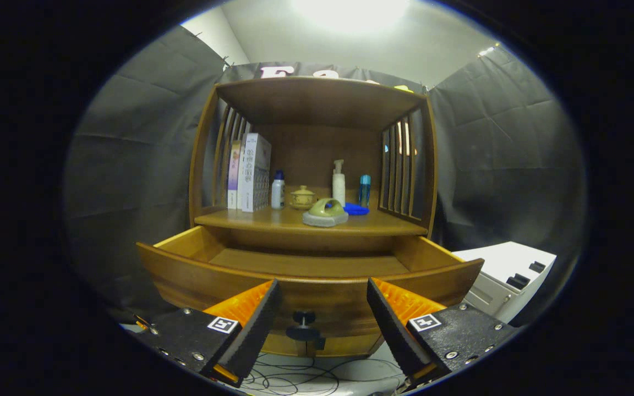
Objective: Pull open the drawer, take out the items inside it, and place them on the countertop above the cabinet.
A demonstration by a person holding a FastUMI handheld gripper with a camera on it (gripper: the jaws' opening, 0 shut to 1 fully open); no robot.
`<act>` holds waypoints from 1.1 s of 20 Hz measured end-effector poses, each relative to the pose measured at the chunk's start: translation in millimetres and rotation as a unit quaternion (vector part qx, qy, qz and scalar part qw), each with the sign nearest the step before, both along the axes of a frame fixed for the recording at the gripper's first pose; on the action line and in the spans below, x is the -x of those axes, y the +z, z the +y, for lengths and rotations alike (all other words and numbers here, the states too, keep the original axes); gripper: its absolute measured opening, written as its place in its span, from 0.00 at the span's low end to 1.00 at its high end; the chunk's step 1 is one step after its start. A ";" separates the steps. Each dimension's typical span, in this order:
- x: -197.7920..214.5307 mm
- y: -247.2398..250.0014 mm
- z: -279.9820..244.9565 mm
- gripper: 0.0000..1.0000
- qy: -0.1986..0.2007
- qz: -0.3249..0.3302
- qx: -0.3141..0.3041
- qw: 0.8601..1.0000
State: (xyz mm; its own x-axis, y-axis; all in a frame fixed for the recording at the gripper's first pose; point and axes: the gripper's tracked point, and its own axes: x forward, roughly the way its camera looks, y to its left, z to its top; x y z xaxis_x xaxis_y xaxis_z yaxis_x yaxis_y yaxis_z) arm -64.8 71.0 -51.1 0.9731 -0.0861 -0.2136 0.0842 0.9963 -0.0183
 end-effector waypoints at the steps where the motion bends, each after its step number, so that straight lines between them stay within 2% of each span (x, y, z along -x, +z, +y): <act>1: -1.0 -6.9 0.1 0.97 0.001 0.005 -0.004 1.000; 9: -11.8 -42.4 -3.8 0.97 0.014 0.041 -0.009 0.999; 17: -18.5 -44.6 -1.8 0.97 0.017 0.040 -0.005 0.999; 22: -37.4 -40.0 -3.9 0.95 0.029 0.042 -0.005 0.999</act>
